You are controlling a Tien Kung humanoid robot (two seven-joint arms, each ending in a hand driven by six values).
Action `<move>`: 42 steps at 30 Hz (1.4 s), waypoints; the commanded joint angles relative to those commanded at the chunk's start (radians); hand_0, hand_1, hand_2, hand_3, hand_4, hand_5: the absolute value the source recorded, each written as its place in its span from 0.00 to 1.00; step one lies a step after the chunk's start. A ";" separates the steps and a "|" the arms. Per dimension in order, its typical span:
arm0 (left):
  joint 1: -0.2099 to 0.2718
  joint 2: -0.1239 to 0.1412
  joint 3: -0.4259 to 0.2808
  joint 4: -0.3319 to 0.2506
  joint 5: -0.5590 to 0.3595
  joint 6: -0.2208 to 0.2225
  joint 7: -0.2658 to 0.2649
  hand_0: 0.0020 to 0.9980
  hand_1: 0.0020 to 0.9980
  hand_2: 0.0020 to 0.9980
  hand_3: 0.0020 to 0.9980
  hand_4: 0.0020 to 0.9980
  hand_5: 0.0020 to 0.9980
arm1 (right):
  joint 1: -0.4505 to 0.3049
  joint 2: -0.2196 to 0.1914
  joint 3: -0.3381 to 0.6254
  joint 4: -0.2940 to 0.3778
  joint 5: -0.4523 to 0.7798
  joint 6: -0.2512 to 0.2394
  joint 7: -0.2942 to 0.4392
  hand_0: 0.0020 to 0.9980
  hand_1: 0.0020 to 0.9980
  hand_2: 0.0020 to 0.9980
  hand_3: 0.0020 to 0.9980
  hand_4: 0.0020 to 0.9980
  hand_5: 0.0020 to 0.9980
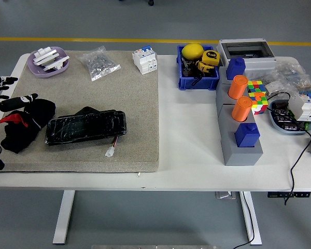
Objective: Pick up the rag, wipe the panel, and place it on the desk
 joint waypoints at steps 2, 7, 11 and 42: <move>0.009 -0.005 -0.003 -0.022 -0.042 0.009 -0.051 0.58 0.75 0.71 0.57 0.66 0.34 | -0.002 -0.002 0.000 0.000 -0.001 0.000 -0.001 0.72 0.26 0.63 0.63 1.00 0.58; 0.029 -0.014 -0.019 -0.075 -0.142 -0.003 -0.137 0.57 0.74 0.65 0.57 0.61 0.35 | -0.003 -0.002 -0.003 0.000 -0.001 -0.001 -0.002 0.71 0.26 0.63 0.63 1.00 0.58; 0.034 -0.022 -0.026 -0.097 -0.204 -0.016 -0.185 0.57 0.73 0.63 0.57 0.61 0.36 | -0.005 -0.001 -0.003 0.000 -0.002 -0.001 -0.002 0.71 0.26 0.63 0.63 1.00 0.58; 0.059 -0.072 -0.143 -0.001 -0.949 -0.326 -0.493 0.53 0.68 0.60 0.59 0.73 0.30 | -0.009 0.007 0.009 0.000 -0.012 0.000 -0.010 0.71 0.26 0.63 0.63 1.00 0.58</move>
